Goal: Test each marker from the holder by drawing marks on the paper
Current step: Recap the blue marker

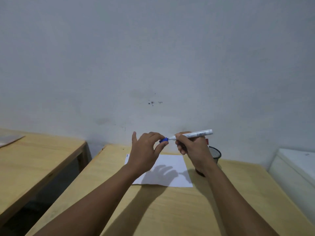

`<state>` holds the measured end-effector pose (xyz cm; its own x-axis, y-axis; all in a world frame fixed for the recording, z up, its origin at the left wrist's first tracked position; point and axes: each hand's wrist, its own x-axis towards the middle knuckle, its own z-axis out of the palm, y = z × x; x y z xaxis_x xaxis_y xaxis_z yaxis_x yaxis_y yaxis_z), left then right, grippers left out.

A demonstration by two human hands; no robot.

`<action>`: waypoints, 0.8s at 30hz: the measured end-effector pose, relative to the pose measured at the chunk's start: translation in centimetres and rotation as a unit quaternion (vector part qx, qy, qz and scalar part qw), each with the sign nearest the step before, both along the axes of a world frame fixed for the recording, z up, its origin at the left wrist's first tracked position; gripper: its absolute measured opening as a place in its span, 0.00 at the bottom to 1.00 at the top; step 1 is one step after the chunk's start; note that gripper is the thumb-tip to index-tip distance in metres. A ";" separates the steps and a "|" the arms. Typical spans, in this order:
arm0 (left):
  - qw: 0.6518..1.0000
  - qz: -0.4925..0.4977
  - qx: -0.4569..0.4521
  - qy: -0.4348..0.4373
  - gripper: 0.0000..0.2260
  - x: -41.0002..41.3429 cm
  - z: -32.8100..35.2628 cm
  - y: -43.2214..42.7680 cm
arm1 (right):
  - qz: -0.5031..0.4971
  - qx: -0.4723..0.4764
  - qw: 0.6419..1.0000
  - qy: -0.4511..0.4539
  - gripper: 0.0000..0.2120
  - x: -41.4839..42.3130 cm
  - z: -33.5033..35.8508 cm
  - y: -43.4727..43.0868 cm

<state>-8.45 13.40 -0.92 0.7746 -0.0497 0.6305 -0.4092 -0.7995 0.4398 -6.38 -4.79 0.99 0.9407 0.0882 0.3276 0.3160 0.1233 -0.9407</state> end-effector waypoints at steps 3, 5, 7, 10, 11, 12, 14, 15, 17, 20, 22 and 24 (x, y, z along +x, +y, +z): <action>0.999 -0.031 0.012 -0.019 0.10 -0.8 1.3 -1.9 | 0.007 -0.030 1.000 0.003 0.08 -1.1 1.0 -1.9; 0.998 -0.046 0.018 -0.036 0.10 -1.0 1.8 -2.7 | 0.001 -0.060 0.998 0.006 0.08 -1.7 1.5 -2.9; 0.997 -0.060 0.029 -0.039 0.12 -1.0 2.2 -3.1 | -0.008 -0.089 0.996 0.011 0.09 -2.2 1.8 -3.6; 0.994 -0.108 0.029 0.008 0.19 -0.9 2.8 -3.4 | -0.017 -0.106 0.994 0.019 0.12 -2.7 2.1 -4.2; 0.991 -0.127 0.023 0.020 0.19 -0.9 3.0 -3.5 | -0.016 -0.112 0.994 0.016 0.12 -2.9 2.3 -4.4; 0.989 -0.144 0.012 0.031 0.17 -1.0 3.2 -3.6 | -0.011 -0.112 0.994 0.011 0.09 -3.0 2.4 -4.5; 0.983 -0.172 -0.025 0.063 0.12 -1.3 3.9 -3.6 | 0.004 -0.099 0.995 0.006 0.06 -3.2 2.5 -4.7; 0.979 -0.182 -0.043 0.081 0.11 -1.5 4.2 -3.6 | 0.010 -0.092 0.996 0.008 0.07 -3.2 2.5 -4.8; 0.974 -0.193 -0.061 0.106 0.11 -1.7 4.7 -3.6 | 0.019 -0.086 0.996 0.015 0.12 -3.0 2.3 -4.9; 0.970 -0.192 -0.071 0.129 0.11 -1.3 4.4 -3.3 | 0.022 -0.101 0.994 0.028 0.14 -2.8 1.8 -4.8; 0.974 -0.171 -0.064 0.130 0.10 -0.5 3.9 -3.1 | -0.002 -0.090 0.995 0.052 0.12 -2.8 1.3 -4.7; 0.981 -0.150 -0.032 0.122 0.09 0.3 3.4 -3.0 | -0.057 -0.042 0.995 0.069 0.13 -2.7 0.8 -5.2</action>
<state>-8.20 10.44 2.52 0.8592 -0.2645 0.4381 -0.4984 -0.6264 0.5993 -9.07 -9.97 1.74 0.9817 -0.0012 0.1906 0.1906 0.0138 -0.9816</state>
